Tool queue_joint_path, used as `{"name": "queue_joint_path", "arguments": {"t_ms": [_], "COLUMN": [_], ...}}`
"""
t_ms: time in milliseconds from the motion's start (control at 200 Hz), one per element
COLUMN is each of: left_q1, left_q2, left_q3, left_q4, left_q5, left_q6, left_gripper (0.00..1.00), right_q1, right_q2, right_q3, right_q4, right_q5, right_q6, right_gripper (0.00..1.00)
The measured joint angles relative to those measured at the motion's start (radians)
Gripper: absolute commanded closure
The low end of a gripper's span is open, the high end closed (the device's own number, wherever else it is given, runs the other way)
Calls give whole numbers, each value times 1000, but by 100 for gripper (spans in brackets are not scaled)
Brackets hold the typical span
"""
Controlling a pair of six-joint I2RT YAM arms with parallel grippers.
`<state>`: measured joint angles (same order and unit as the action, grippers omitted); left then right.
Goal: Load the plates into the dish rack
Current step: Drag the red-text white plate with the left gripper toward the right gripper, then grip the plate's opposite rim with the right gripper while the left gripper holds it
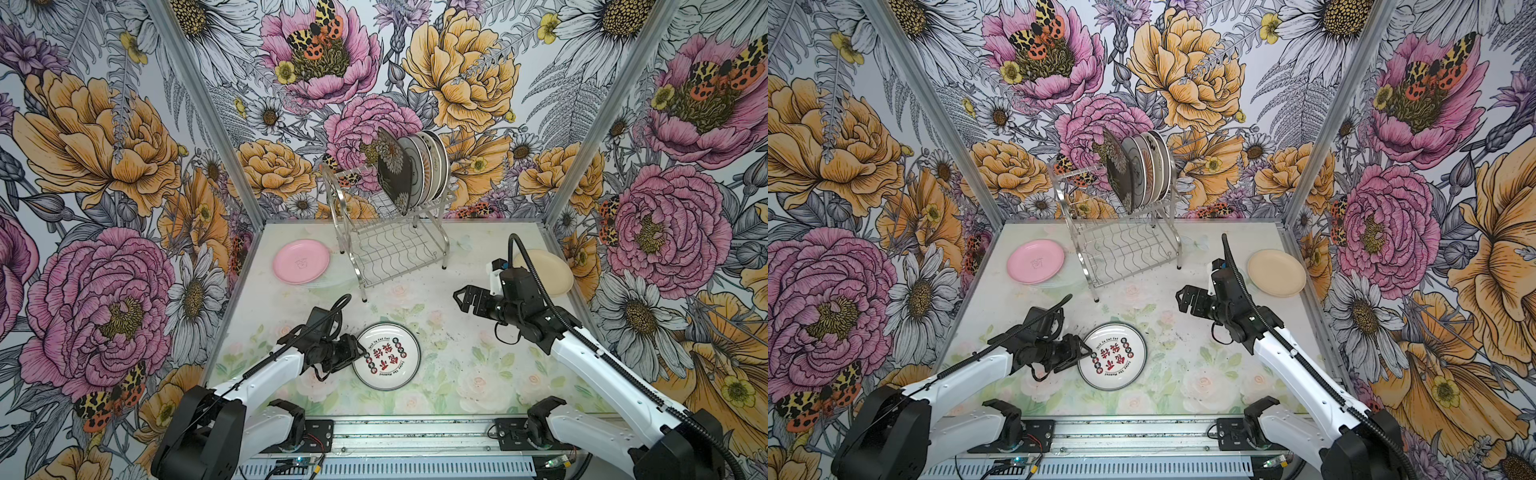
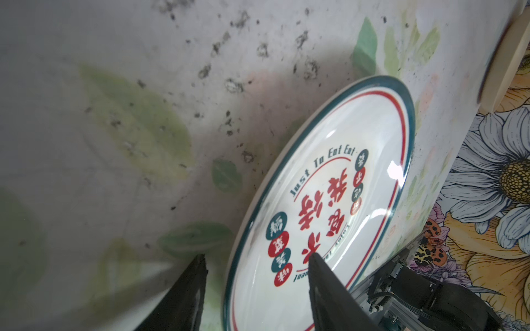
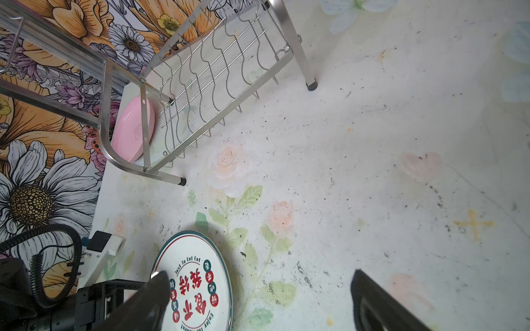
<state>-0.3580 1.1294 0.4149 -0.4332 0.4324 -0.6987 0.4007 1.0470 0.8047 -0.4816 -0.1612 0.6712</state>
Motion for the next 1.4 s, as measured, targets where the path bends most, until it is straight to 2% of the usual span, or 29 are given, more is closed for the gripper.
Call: {"name": "queue_joint_path", "arguments": {"t_ms": [410, 676, 891, 1146, 1401], "left_q1": [-7, -13, -18, -18, 19], "left_q2": [1, 11, 2, -37, -124], "left_q3": [-77, -88, -86, -86, -61], "left_q4": [156, 179, 249, 223, 213], "left_q5": [33, 37, 97, 100, 138], "left_q6": [-32, -36, -36, -37, -63], "left_gripper": [69, 88, 100, 100, 100], "right_q1": [-10, -10, -10, -10, -7], "right_q2": [28, 31, 35, 40, 124], "right_q3": [1, 2, 2, 2, 2], "right_q4": [0, 0, 0, 0, 7], "right_q5": [-21, -26, -28, -66, -214], "right_q6": [-14, -14, -14, -14, -16], "right_gripper": [2, 2, 2, 2, 3]}}
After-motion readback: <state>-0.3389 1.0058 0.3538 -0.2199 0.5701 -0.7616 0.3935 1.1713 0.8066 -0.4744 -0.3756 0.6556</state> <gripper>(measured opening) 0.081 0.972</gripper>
